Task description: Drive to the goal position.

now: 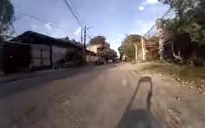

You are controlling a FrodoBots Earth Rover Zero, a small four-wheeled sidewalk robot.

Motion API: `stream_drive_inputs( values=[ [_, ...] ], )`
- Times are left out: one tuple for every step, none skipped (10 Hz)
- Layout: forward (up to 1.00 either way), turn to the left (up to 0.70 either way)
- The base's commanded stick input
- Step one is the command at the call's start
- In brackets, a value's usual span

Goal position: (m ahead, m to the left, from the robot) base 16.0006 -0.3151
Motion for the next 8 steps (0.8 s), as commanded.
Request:
stream_drive_inputs(
  values=[
    [0.86,0.00],
    [0.86,0.00],
    [0.86,0.00],
    [0.86,0.00],
    [0.86,0.00],
    [0.87,0.00],
    [0.87,-0.07],
    [0.87,-0.32]
  ],
)
